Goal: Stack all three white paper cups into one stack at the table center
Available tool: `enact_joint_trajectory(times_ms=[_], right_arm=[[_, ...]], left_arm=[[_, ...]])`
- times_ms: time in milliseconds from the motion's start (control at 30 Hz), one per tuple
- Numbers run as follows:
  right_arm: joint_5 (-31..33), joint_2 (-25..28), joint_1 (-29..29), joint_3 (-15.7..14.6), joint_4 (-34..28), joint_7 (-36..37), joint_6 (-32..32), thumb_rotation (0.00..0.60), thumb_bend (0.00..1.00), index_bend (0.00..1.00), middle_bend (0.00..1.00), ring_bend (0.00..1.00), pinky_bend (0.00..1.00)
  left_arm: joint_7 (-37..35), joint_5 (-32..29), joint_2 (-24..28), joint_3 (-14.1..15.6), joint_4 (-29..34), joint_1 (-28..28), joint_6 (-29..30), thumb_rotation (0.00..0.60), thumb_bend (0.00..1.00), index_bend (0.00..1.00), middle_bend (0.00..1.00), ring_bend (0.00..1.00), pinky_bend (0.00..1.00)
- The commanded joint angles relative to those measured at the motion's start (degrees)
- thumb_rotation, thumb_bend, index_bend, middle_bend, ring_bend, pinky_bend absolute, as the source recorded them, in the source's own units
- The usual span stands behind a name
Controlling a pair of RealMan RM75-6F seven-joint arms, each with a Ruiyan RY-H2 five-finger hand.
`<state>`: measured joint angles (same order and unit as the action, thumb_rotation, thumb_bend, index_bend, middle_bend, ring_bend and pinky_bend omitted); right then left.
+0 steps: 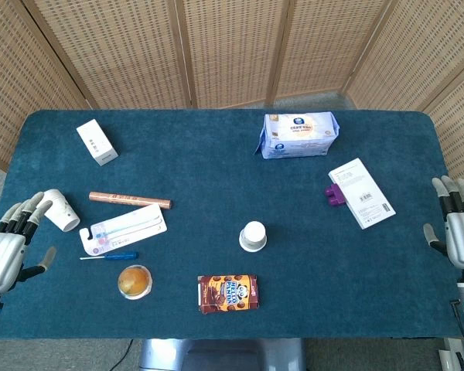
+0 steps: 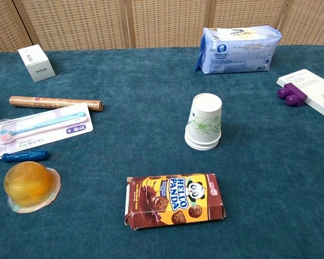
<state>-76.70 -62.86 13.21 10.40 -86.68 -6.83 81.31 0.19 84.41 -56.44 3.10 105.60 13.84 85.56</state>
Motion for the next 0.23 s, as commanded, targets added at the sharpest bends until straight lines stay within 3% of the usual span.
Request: enact_joint_trajectory(times_ms=[33, 233], right_arm=[[0.1, -0.1, 0.1, 0.1, -0.2, -0.2, -0.1, 0.6, 0.38, 0.0, 0.09, 0.0, 0.4], [0.0, -0.4, 0.2, 0.1, -0.7, -0.7, -0.4, 0.6, 0.38, 0.0, 0.09, 0.0, 0.4]], left_arm=[[-0.6, -0.2, -0.2, -0.4, -0.5, -0.4, -0.3, 0.6, 0.46, 0.0, 0.0, 0.0, 0.07], [-1.8, -0.4, -1.0, -1.4, -1.8, -0.7, -1.3, 0.6, 0.46, 0.0, 0.0, 0.0, 0.07]])
